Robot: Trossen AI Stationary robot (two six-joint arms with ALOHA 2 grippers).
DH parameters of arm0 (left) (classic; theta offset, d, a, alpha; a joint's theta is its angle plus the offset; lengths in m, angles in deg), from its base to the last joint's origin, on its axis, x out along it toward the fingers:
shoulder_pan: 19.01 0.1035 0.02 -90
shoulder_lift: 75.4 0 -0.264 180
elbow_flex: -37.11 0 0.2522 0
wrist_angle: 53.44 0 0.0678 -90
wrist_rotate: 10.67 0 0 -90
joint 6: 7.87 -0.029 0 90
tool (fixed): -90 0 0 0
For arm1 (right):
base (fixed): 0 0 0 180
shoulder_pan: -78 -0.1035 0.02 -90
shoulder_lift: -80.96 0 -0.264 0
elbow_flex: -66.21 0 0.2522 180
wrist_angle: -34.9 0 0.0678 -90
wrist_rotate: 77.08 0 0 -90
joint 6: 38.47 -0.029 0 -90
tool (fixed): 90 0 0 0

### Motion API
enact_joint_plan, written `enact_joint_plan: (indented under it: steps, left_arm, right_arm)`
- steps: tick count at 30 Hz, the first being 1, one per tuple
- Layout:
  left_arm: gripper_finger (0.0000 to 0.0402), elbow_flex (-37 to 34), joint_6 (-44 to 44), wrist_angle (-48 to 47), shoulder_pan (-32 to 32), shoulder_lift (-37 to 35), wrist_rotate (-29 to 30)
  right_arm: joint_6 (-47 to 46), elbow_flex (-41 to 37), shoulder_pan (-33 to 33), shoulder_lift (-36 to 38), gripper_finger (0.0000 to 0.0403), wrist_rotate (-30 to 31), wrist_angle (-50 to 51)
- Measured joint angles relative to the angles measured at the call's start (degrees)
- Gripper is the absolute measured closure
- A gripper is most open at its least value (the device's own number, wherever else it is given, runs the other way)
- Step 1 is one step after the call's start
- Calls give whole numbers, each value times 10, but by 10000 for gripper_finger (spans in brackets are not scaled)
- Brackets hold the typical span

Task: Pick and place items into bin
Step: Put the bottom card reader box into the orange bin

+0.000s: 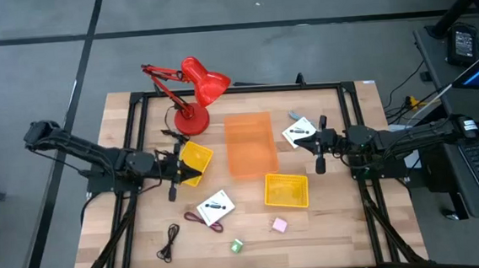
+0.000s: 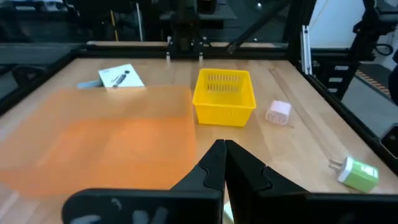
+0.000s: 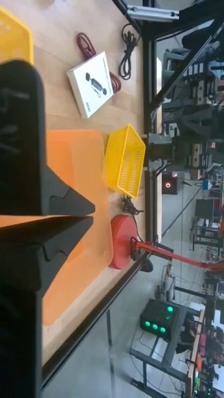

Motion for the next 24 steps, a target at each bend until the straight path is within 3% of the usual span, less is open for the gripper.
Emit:
enact_joint_plan:
  steps: [5,14,24]
  left_arm:
    - [400,31,22,15,-56,51,54]
    - [400,151,36,-18,-142,189,155]
    - [400,294,162,-109,-200,365,229]
  right_arm:
    - [0,0,0,0,402,0,0]
    - [-31,0,0,0,403,0,24]
    - [-28,-1,-12,0,403,0,42]
